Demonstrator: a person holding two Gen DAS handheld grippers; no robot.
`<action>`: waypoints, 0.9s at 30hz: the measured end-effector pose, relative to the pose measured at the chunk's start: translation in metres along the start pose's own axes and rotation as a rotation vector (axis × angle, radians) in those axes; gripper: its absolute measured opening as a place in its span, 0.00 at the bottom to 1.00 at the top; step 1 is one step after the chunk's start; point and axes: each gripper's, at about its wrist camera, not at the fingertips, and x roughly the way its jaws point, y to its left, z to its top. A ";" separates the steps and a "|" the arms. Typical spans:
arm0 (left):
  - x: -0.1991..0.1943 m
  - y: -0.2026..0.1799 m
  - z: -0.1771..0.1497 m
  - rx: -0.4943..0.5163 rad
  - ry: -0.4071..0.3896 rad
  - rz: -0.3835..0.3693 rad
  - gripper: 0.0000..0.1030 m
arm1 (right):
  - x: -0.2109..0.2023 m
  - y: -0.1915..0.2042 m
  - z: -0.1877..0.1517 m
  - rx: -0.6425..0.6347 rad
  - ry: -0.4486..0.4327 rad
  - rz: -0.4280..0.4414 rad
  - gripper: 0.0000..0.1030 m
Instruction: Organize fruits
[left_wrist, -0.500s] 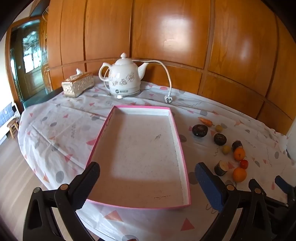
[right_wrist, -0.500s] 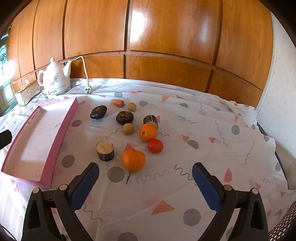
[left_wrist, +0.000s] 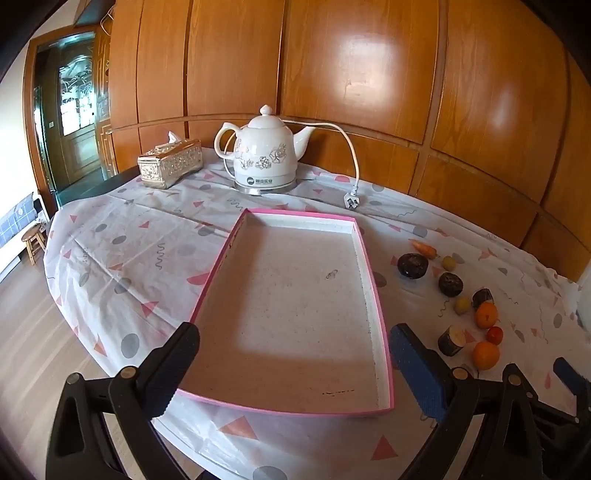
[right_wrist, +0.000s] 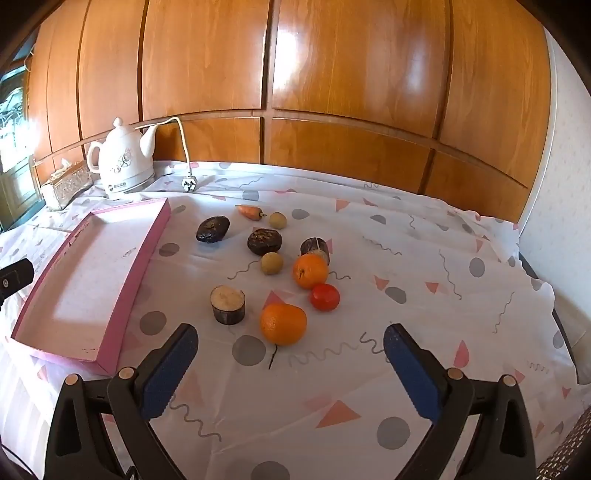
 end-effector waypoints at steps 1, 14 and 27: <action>0.000 0.000 0.000 0.001 -0.002 0.000 1.00 | 0.001 0.010 0.012 -0.025 0.007 -0.001 0.99; -0.009 -0.007 0.000 0.002 -0.015 0.000 1.00 | -0.007 0.008 0.013 -0.014 -0.017 0.020 0.99; -0.013 -0.011 0.000 0.020 -0.014 -0.001 1.00 | -0.010 0.005 0.014 -0.009 -0.029 0.021 0.99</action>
